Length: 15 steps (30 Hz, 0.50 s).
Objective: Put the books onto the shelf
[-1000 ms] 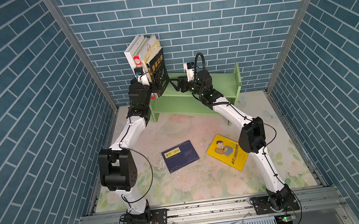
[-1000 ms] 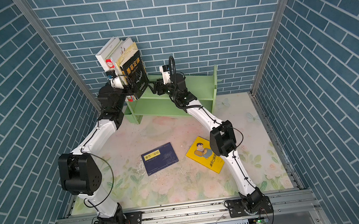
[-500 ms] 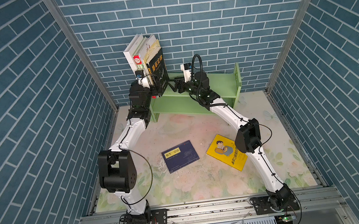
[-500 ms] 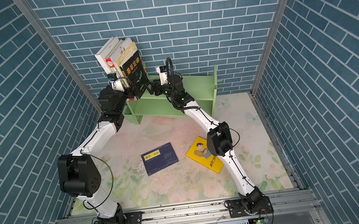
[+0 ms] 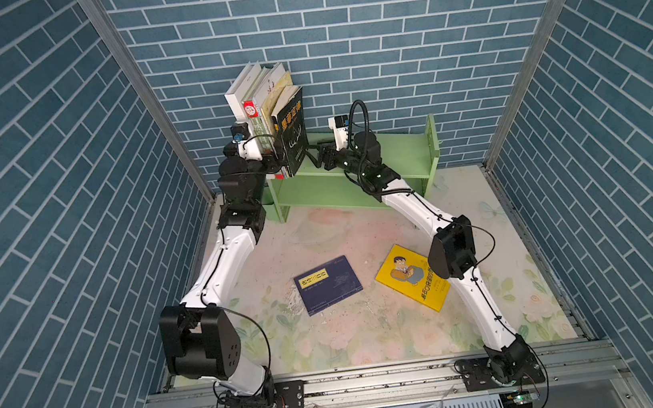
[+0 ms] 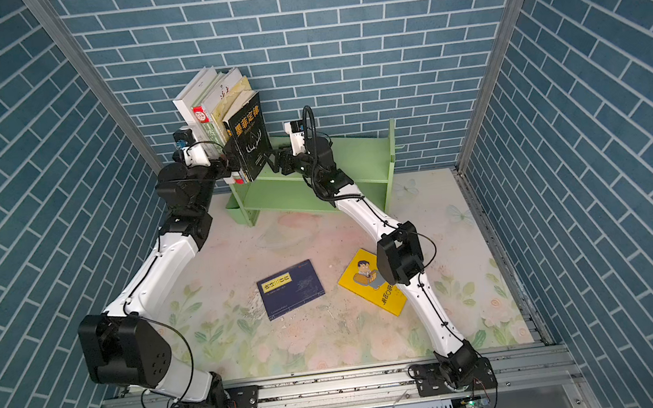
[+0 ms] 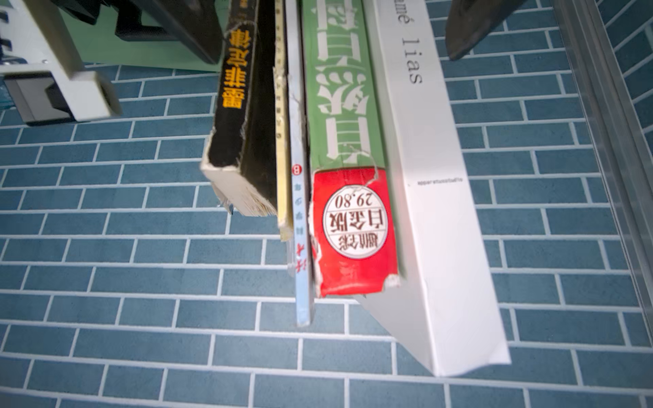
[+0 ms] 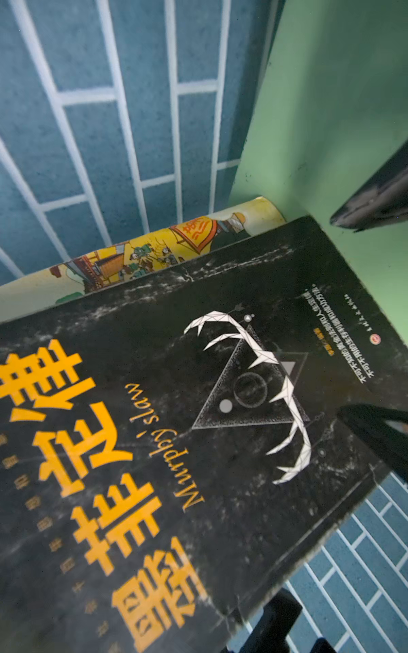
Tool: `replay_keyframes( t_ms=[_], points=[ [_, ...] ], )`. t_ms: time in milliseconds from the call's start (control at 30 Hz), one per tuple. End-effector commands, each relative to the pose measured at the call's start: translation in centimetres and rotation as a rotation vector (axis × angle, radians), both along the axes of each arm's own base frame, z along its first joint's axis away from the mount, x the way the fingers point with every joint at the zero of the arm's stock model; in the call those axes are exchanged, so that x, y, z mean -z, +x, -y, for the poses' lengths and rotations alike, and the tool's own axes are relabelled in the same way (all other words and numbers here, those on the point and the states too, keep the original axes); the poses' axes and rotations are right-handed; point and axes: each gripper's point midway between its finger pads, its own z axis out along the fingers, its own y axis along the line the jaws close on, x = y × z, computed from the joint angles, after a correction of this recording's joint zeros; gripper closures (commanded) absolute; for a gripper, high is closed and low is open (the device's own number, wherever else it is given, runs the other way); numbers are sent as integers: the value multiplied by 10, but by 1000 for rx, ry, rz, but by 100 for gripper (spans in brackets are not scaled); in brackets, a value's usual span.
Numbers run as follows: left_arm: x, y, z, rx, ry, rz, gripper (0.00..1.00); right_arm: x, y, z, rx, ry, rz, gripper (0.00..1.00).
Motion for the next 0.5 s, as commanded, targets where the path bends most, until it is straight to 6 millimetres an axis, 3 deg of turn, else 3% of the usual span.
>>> replay_keyframes(
  t_ms=[0, 267, 467],
  points=[
    [7, 3, -3, -8, 7, -38, 0, 9, -3, -5, -20, -9, -51, 21],
    [9, 4, 3, 29, -19, -28, 0, 6, 0, -14, -38, 48, -41, 21],
    [0, -23, -4, 14, -23, 14, 0, 9, 0, -15, -41, 43, -41, 21]
  ],
)
